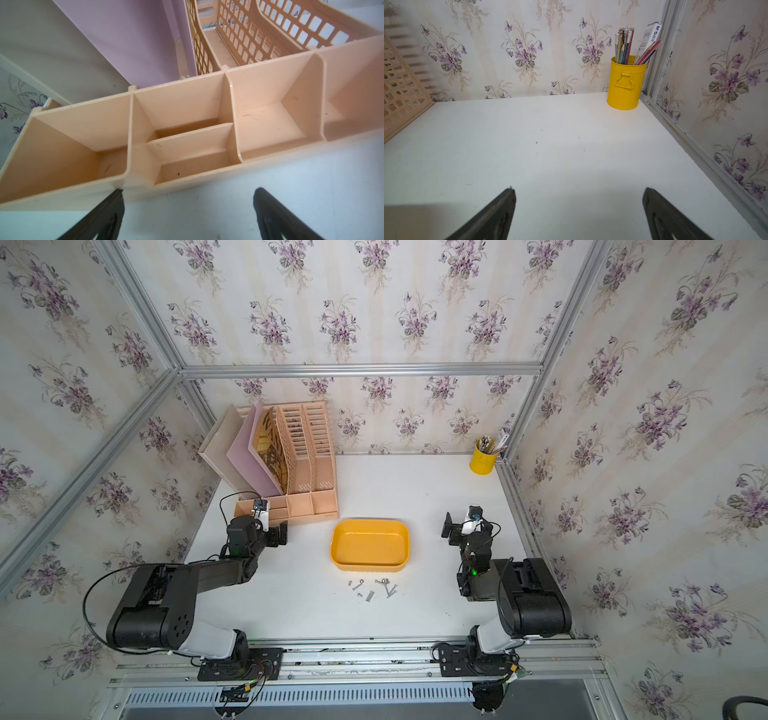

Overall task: Put the screws on the desktop into the storage box
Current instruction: Pick up the screw from the center of the board.

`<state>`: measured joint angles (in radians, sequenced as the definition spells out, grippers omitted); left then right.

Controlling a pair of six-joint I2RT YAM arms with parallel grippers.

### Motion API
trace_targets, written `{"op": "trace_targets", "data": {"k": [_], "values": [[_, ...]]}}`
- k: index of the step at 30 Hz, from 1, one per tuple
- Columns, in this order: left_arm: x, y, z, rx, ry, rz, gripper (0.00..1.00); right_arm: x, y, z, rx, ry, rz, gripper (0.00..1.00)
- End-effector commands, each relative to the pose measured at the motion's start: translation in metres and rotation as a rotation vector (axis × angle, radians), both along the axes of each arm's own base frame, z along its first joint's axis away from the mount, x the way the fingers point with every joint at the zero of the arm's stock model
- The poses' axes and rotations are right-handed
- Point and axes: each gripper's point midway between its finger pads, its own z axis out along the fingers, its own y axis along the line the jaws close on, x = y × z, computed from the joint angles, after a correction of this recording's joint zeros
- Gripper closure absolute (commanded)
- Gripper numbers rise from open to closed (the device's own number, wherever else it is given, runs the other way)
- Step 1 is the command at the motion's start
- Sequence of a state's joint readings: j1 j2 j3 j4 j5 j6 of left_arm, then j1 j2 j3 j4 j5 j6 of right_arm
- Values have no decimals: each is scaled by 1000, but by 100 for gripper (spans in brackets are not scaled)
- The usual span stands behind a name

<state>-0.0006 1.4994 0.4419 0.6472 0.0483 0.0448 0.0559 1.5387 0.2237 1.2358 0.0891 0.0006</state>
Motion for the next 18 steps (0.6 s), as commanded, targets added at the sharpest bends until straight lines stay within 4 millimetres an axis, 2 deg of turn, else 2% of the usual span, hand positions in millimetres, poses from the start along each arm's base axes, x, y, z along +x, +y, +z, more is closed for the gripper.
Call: {"op": "trace_targets", "data": {"k": [1, 18], "values": [[8, -2, 14, 8, -59, -14, 1, 1, 1, 8, 2, -33, 4, 0], [8, -1, 15, 7, -60, -12, 1, 2, 1, 8, 2, -33, 5, 0]]}}
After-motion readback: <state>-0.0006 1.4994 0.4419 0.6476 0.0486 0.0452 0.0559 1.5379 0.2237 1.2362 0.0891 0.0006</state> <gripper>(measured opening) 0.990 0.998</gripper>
